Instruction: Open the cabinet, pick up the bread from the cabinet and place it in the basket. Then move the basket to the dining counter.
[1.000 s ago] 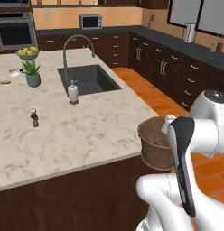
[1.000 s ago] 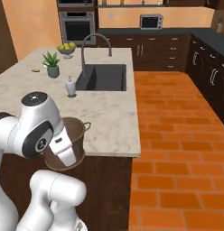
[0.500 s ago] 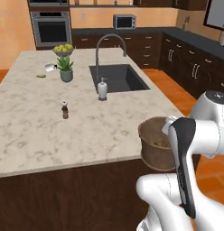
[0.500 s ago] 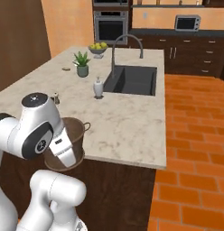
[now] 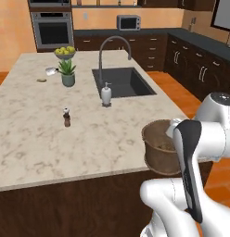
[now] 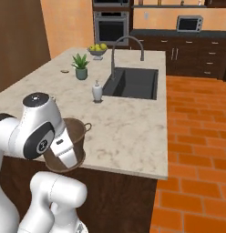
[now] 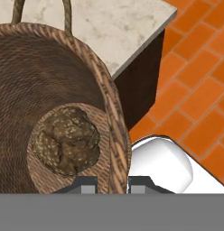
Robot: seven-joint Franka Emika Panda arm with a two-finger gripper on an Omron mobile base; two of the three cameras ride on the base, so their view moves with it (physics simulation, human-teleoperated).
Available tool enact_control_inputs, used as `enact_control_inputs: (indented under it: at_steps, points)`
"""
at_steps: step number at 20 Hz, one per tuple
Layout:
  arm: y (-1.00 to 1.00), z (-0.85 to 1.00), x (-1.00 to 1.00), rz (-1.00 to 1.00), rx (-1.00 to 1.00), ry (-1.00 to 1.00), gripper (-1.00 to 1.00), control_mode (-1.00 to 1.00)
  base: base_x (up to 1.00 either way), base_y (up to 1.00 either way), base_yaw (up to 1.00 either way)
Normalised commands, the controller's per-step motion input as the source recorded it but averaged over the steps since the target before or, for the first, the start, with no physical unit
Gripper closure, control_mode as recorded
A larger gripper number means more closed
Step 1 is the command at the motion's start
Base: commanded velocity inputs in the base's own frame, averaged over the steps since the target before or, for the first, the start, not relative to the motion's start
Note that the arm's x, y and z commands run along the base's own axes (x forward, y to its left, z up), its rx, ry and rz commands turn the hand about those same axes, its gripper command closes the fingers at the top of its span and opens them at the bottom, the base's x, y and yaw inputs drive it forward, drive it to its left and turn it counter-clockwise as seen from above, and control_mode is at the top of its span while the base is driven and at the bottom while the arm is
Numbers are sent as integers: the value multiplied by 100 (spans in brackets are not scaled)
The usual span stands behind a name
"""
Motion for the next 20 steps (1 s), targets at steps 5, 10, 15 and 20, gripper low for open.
enact_control_inputs:
  at_steps: [5, 10, 15, 20]
  points:
    - [0, 0, 0, 0, 0, 0, 100, 100, 44, 2, 0]
    - [0, 0, 28, 0, 0, 0, 100, -100, 30, 1, 0]
    - [0, -7, 100, 1, -3, 4, 100, -100, 0, 0, 0]
    - [-1, -62, 100, 6, -1, 14, 100, -100, 0, 0, 0]
